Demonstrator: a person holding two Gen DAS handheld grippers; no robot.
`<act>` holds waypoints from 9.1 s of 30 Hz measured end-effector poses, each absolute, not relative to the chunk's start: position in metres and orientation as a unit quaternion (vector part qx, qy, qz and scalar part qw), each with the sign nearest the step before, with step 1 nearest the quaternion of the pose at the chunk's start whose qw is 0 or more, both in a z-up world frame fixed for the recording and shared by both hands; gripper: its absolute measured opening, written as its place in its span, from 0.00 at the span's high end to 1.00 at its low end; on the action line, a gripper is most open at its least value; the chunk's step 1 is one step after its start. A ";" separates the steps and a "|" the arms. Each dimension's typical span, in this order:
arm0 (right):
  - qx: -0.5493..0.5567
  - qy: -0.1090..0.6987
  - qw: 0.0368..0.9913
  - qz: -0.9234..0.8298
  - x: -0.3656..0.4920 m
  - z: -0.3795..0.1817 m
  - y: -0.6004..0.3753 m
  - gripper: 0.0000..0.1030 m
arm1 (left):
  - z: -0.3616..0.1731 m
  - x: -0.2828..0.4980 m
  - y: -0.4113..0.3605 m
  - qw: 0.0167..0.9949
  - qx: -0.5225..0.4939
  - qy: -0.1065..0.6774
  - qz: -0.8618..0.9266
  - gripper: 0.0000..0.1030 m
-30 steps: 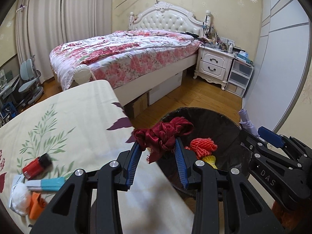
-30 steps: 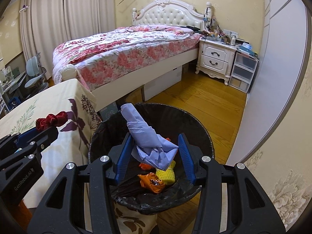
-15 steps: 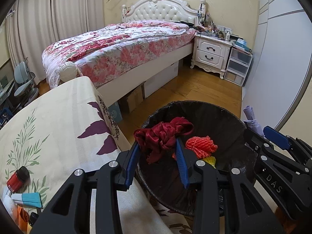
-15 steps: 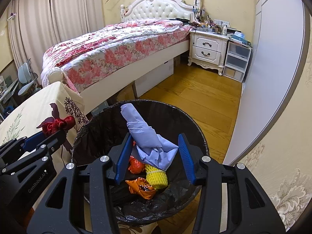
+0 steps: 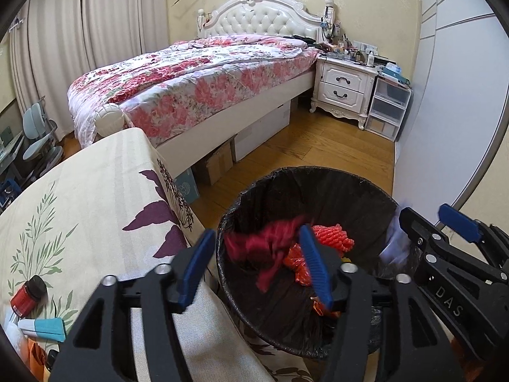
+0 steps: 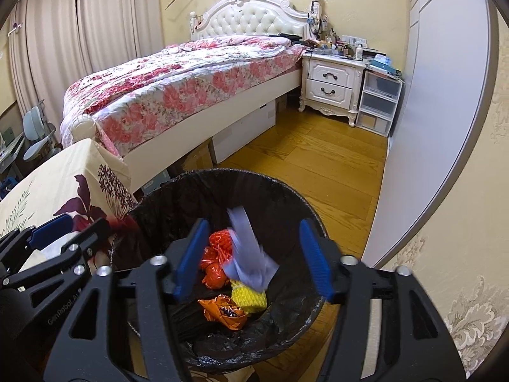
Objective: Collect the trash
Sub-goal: 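Open both tools to drop the cloth and ribbon into the bin, then move both open tools back to the remaining items on the bed, then grasp the yellow bottle with the right tool while the left tool grasps the white tube, then carry the yellow bottle and white tube over the black bin, then open both tools to drop the bottle and tube into the bin, then move both open tools back to the items on the bed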
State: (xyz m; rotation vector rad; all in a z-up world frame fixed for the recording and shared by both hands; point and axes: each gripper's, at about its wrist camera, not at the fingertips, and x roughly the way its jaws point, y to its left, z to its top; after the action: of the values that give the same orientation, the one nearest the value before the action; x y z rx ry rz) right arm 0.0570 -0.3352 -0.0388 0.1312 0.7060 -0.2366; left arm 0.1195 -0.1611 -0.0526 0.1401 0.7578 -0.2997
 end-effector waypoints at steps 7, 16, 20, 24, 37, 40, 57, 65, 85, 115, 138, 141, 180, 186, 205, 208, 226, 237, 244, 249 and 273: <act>0.053 0.336 0.931 -0.131 0.049 -0.034 -0.335 0.33 | -0.050 0.118 -0.159 0.919 0.068 0.362 -0.140 0.23; 0.053 0.342 0.925 -0.158 0.040 -0.033 -0.341 0.20 | -0.047 0.113 -0.143 0.921 0.059 0.367 -0.119 0.18; 0.062 0.346 0.923 -0.154 0.035 -0.034 -0.340 0.20 | -0.045 0.106 -0.134 0.922 0.059 0.366 -0.114 0.17; 0.063 0.349 0.923 -0.148 0.029 -0.031 -0.333 0.20 | -0.038 0.097 -0.123 0.924 0.058 0.363 -0.109 0.17; 0.043 0.348 0.933 -0.081 0.010 -0.017 -0.276 0.20 | -0.013 0.054 -0.053 0.933 0.038 0.353 -0.064 0.17; 0.038 0.352 0.933 -0.061 0.006 -0.016 -0.258 0.20 | -0.011 0.043 -0.031 0.934 0.031 0.353 -0.048 0.17; -0.007 0.371 0.926 0.064 -0.007 -0.014 -0.144 0.20 | -0.013 -0.006 0.107 0.930 -0.013 0.359 0.076 0.17; -0.039 0.376 0.919 0.114 -0.012 -0.015 -0.083 0.20 | -0.022 -0.021 0.161 0.923 -0.040 0.363 0.122 0.17; -0.063 0.416 0.898 0.131 -0.009 -0.034 -0.057 0.35 | -0.038 -0.021 0.170 0.917 -0.061 0.378 0.110 0.17; -0.053 0.423 0.893 0.142 0.004 -0.039 -0.076 0.77 | -0.036 0.010 0.146 0.915 -0.047 0.393 0.082 0.17; -0.066 0.420 0.895 0.138 0.040 -0.041 -0.073 0.77 | -0.043 0.055 0.148 0.902 -0.046 0.426 0.056 0.30; -0.065 0.420 0.895 0.138 0.042 -0.041 -0.072 0.77 | -0.048 0.057 0.147 0.897 -0.042 0.436 0.051 0.40; -0.040 0.395 0.908 0.131 0.001 -0.026 -0.102 0.77 | -0.012 -0.017 0.134 0.930 -0.047 0.363 0.037 0.86; -0.031 0.379 0.917 0.118 -0.008 -0.012 -0.120 0.77 | 0.001 -0.018 0.110 0.937 -0.046 0.347 0.012 0.86; 0.003 0.354 0.935 0.005 0.013 0.003 -0.230 0.77 | -0.005 0.034 -0.020 0.935 -0.001 0.336 -0.114 0.86; 0.010 0.356 0.934 -0.011 0.021 -0.002 -0.246 0.77 | -0.010 0.046 -0.040 0.932 0.007 0.338 -0.127 0.86; 0.043 0.373 0.925 -0.063 0.055 -0.036 -0.306 0.77 | -0.046 0.102 -0.126 0.914 0.050 0.370 -0.159 0.86; 0.051 0.379 0.921 -0.072 0.064 -0.044 -0.319 0.77 | -0.057 0.117 -0.153 0.906 0.069 0.385 -0.164 0.85; 0.053 0.368 0.924 -0.089 0.062 -0.040 -0.324 0.60 | -0.057 0.121 -0.150 0.905 0.061 0.390 -0.157 0.57; 0.053 0.362 0.925 -0.104 0.059 -0.038 -0.328 0.53 | -0.054 0.118 -0.146 0.909 0.054 0.386 -0.150 0.37; 0.037 0.369 0.920 -0.124 0.040 -0.030 -0.317 0.19 | -0.036 0.095 -0.103 0.923 0.046 0.369 -0.098 0.21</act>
State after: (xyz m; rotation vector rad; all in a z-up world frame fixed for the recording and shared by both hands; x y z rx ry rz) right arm 0.0401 -0.3173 -0.0300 0.0768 0.7586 -0.2557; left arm 0.0953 -0.1025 -0.0363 0.0936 0.7581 -0.2003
